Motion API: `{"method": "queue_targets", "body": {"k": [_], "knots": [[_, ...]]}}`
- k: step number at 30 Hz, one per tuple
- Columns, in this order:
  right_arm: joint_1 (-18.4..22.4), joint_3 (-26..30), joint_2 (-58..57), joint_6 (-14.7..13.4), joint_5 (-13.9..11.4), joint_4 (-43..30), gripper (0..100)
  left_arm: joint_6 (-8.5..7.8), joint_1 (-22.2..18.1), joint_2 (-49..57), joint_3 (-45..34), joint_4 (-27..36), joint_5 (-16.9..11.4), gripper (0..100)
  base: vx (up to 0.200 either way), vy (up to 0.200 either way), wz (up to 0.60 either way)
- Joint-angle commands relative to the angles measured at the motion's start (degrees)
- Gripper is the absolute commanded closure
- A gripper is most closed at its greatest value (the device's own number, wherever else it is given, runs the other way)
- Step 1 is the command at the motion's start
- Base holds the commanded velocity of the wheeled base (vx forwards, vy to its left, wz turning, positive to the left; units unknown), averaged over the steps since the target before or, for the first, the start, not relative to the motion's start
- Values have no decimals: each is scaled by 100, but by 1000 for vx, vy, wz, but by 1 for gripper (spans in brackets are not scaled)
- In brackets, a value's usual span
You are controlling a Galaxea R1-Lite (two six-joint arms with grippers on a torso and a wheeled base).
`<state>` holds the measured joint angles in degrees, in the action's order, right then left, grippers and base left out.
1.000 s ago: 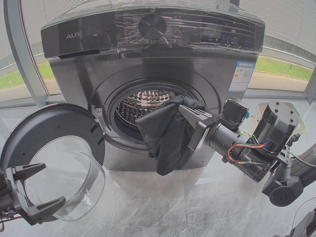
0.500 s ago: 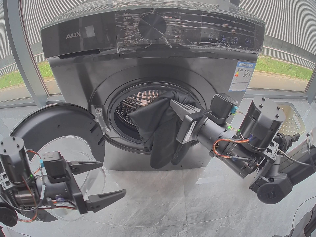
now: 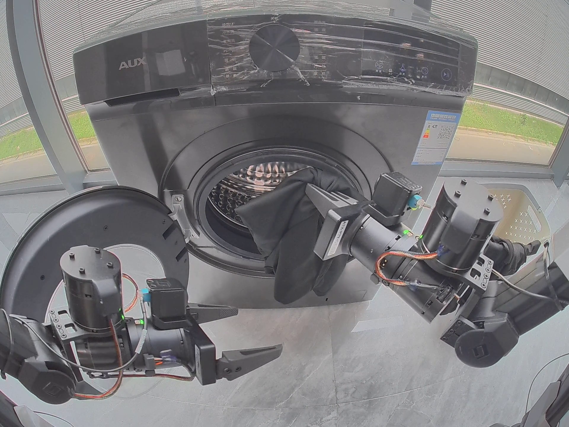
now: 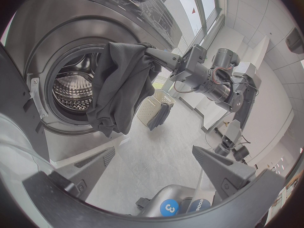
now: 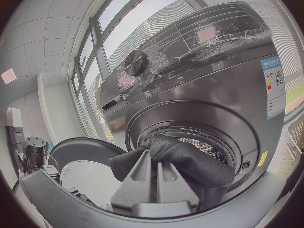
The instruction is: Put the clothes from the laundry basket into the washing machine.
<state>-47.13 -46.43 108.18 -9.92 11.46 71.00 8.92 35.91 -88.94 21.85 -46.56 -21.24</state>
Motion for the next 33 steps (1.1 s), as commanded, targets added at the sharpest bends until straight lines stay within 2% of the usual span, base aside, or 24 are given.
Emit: {"method": "queue_targets", "body": {"k": [1,7,13,16,20,33], "knots": [[-7,-15,63,-1,14,11,100,22,39,-475,153,-196,208,0,0,0,0],[-7,-41,63,-1,14,2,100,31,-5,-1073,197,-996,375,0,0,0,0],[-24,-32,63,-1,23,11,100,66,30,-1758,250,-1796,682,0,0,0,0],[-33,-32,72,-1,23,11,100,83,30,-1987,285,-2130,682,0,0,0,0],[-68,-32,72,-1,23,11,100,250,30,-2206,329,-2481,709,0,0,0,0],[-86,12,72,-1,23,19,100,268,109,-2725,355,-3386,726,0,0,0,0]]}}
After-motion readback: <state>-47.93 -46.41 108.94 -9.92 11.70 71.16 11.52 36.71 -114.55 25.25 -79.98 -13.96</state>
